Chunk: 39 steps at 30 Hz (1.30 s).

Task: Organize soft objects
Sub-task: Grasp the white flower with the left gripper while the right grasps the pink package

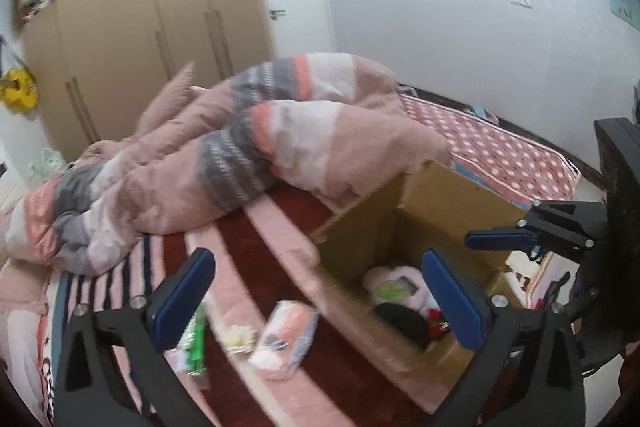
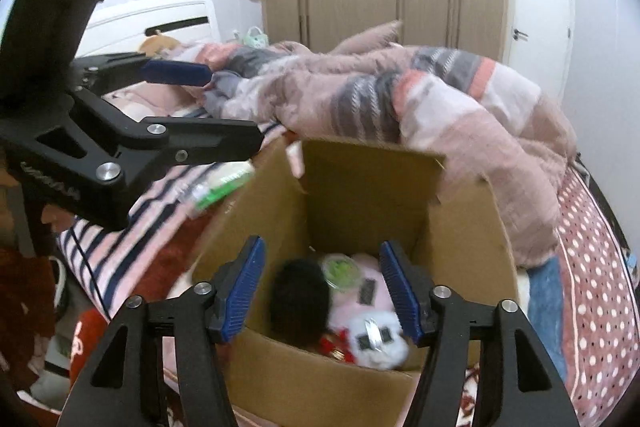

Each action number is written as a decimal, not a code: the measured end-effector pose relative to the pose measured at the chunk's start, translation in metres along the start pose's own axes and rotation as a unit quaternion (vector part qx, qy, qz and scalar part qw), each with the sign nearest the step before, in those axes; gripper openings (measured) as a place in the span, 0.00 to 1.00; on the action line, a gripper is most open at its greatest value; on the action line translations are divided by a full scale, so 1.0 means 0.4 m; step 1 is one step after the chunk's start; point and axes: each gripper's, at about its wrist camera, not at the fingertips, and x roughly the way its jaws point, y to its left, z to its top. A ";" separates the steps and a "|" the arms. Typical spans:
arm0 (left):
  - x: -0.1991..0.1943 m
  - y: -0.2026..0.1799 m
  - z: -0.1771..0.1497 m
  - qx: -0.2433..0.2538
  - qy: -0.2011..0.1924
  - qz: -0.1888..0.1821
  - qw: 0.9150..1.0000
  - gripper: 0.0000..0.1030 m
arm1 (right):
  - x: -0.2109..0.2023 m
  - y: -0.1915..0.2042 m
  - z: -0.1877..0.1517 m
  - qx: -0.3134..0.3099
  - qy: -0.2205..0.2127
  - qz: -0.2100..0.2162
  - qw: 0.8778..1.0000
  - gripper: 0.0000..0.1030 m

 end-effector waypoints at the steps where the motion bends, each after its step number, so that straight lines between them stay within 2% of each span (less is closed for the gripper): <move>1: -0.012 0.017 -0.005 -0.004 -0.003 0.004 1.000 1.00 | -0.003 0.019 0.010 -0.006 -0.003 0.001 1.000 0.58; 4: -0.059 0.092 -0.035 -0.021 -0.012 0.022 0.999 1.00 | -0.003 0.087 0.043 -0.017 -0.015 0.005 1.000 0.58; 9: -0.110 0.218 -0.121 -0.050 -0.008 0.052 0.997 1.00 | 0.028 0.214 0.083 -0.032 -0.016 0.041 0.999 0.58; 16: -0.096 0.336 -0.250 -0.080 0.013 0.052 0.995 0.99 | 0.168 0.340 0.088 -0.015 0.021 0.086 0.996 0.63; 19: -0.060 0.372 -0.302 -0.095 0.022 0.033 0.995 0.99 | 0.245 0.361 0.058 0.012 0.040 0.093 0.995 0.66; 20: -0.038 0.383 -0.323 -0.100 0.026 0.018 0.994 0.98 | 0.268 0.359 0.048 0.021 0.045 0.095 0.994 0.71; 22: -0.007 0.391 -0.347 -0.103 0.033 0.001 0.994 0.92 | 0.326 0.347 0.017 0.049 0.055 0.096 0.993 0.76; 23: 0.018 0.395 -0.362 -0.103 0.039 -0.008 0.994 0.85 | 0.347 0.339 0.007 0.057 0.059 0.092 0.992 0.76; 24: 0.039 0.397 -0.372 -0.104 0.044 -0.016 0.993 0.79 | 0.379 0.330 -0.010 0.066 0.065 0.080 0.992 0.76; 28: 0.138 0.406 -0.408 -0.111 0.059 -0.059 0.990 0.73 | 0.488 0.291 -0.071 0.086 0.083 0.020 0.993 0.77; 32: 0.228 0.404 -0.416 -0.113 0.070 -0.097 0.986 0.63 | 0.547 0.240 -0.102 0.118 0.084 0.007 0.989 0.80; 36: 0.317 0.395 -0.411 -0.109 0.094 -0.106 0.984 0.58 | 0.590 0.233 -0.095 0.106 0.076 0.015 0.991 0.87; 39: 0.377 0.393 -0.412 -0.118 0.108 -0.109 0.981 0.55 | 0.602 0.227 -0.090 0.105 0.069 0.014 0.992 0.88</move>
